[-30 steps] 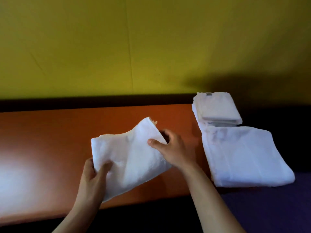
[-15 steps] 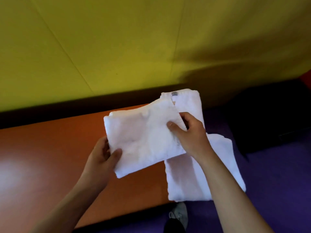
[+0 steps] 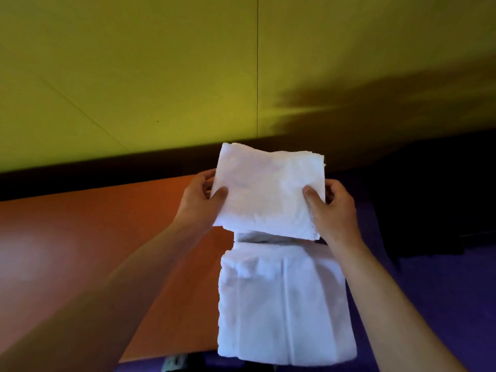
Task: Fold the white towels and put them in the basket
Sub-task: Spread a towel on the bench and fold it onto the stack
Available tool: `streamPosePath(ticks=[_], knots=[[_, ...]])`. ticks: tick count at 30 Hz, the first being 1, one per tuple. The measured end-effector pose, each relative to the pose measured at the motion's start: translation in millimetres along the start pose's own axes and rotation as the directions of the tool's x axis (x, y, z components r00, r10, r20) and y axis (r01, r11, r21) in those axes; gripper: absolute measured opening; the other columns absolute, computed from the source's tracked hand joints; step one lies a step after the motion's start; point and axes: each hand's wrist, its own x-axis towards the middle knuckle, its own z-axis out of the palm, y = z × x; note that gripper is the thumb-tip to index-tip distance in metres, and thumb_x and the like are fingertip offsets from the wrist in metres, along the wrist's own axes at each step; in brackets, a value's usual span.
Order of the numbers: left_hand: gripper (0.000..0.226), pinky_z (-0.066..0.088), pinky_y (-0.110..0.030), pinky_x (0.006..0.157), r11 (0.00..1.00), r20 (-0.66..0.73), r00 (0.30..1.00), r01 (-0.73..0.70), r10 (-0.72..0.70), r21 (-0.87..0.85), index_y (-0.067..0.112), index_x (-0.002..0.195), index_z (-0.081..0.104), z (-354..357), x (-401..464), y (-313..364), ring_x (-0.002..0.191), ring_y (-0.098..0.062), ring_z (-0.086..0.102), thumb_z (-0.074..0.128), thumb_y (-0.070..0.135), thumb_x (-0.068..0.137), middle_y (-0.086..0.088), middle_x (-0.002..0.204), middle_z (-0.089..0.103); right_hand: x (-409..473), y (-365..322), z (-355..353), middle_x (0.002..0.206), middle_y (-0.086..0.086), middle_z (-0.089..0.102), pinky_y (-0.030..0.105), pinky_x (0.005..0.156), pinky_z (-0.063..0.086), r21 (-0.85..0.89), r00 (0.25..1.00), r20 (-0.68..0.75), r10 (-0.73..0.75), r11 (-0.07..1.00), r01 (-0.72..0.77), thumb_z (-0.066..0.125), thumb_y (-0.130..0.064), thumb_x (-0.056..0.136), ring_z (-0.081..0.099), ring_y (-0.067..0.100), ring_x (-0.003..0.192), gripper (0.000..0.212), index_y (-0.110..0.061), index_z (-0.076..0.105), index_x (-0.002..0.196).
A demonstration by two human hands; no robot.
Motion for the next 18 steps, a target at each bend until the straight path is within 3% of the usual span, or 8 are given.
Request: streamPosePath(ticks=[3, 6, 9, 11, 14, 16, 18], knots=[[0.036, 0.051, -0.027, 0.071, 0.984, -0.02, 0.992, 0.125, -0.123, 0.13, 0.017, 0.132, 0.054, 10.9, 9.2, -12.0, 0.093, -0.017, 0.064, 0.062, 0.025, 0.098, 0.002, 0.113, 0.064, 5.3, 10.7, 10.9, 0.094, -0.006, 0.063, 0.031, 0.066, 0.046, -0.09, 0.995, 0.024, 0.1, 0.991, -0.097, 0.066, -0.042, 0.09, 0.064, 0.019, 0.09, 0.031, -0.02, 0.057, 0.11], [0.038, 0.045, -0.021, 0.062, 0.967, 0.002, 0.975, 0.221, -0.223, 0.13, 0.015, 0.134, 0.053, 15.3, 9.2, -21.5, 0.087, -0.014, 0.06, 0.059, 0.031, 0.1, 0.0, 0.115, 0.062, -2.3, 9.9, 12.2, 0.088, -0.007, 0.061, 0.029, 0.059, 0.043, -0.087, 0.991, -0.007, 0.133, 0.987, -0.133, 0.063, -0.054, 0.089, 0.064, 0.017, 0.084, 0.038, -0.02, 0.056, 0.104], [0.034, 0.046, -0.022, 0.062, 0.96, 0.015, 0.964, 0.264, -0.266, 0.094, 0.017, 0.131, 0.054, 12.4, 8.5, -17.2, 0.08, -0.01, 0.058, 0.059, 0.028, 0.099, 0.003, 0.107, 0.061, -18.6, 6.7, 3.7, 0.094, -0.006, 0.067, 0.035, 0.064, 0.054, -0.023, 0.949, 0.065, 0.307, 0.952, -0.307, 0.072, -0.06, 0.079, 0.067, 0.014, 0.085, 0.048, -0.021, 0.06, 0.106], [0.027, 0.056, -0.032, 0.068, 0.954, 0.035, 0.954, 0.298, -0.299, 0.022, 0.018, 0.119, 0.059, 6.3, 5.2, -6.3, 0.083, -0.017, 0.063, 0.064, 0.023, 0.093, -0.001, 0.104, 0.066, -29.9, 7.3, -1.3, 0.097, -0.001, 0.073, 0.043, 0.073, 0.062, 0.067, 0.91, 0.138, 0.39, 0.913, -0.402, 0.079, -0.044, 0.077, 0.072, 0.018, 0.087, 0.037, -0.02, 0.067, 0.104], [0.044, 0.058, -0.052, 0.087, 0.882, 0.227, 0.9, 0.42, -0.373, -0.216, 0.013, 0.11, 0.062, -6.2, -9.5, 14.9, 0.099, -0.034, 0.067, 0.063, 0.017, 0.066, -0.014, 0.113, 0.069, -33.5, -4.0, -8.7, 0.096, 0.0, 0.076, 0.045, 0.077, 0.062, 0.207, 0.943, 0.091, 0.322, 0.92, -0.334, 0.076, -0.017, 0.081, 0.074, 0.021, 0.09, 0.019, -0.021, 0.071, 0.1], [0.056, 0.052, -0.046, 0.081, 0.77, 0.363, 0.846, 0.516, -0.391, -0.375, 0.007, 0.114, 0.061, -11.7, -17.9, 22.4, 0.097, -0.034, 0.059, 0.062, 0.017, 0.059, -0.014, 0.109, 0.065, -26.7, -19.8, -11.9, 0.103, 0.002, 0.075, 0.046, 0.074, 0.061, 0.416, 0.937, 0.124, 0.328, 0.84, -0.349, 0.069, -0.008, 0.085, 0.073, 0.023, 0.094, 0.024, -0.02, 0.069, 0.105], [0.048, 0.047, -0.041, 0.072, 0.667, 0.409, 0.826, 0.557, -0.388, -0.494, 0.004, 0.113, 0.062, -13.4, -22.1, 29.5, 0.087, -0.028, 0.054, 0.064, 0.021, 0.069, -0.012, 0.098, 0.062, -13.7, -34.4, -12.8, 0.114, 0.005, 0.071, 0.048, 0.079, 0.061, 0.547, 0.931, 0.144, 0.335, 0.757, -0.357, 0.066, -0.004, 0.086, 0.07, 0.024, 0.101, 0.033, -0.023, 0.065, 0.113]])
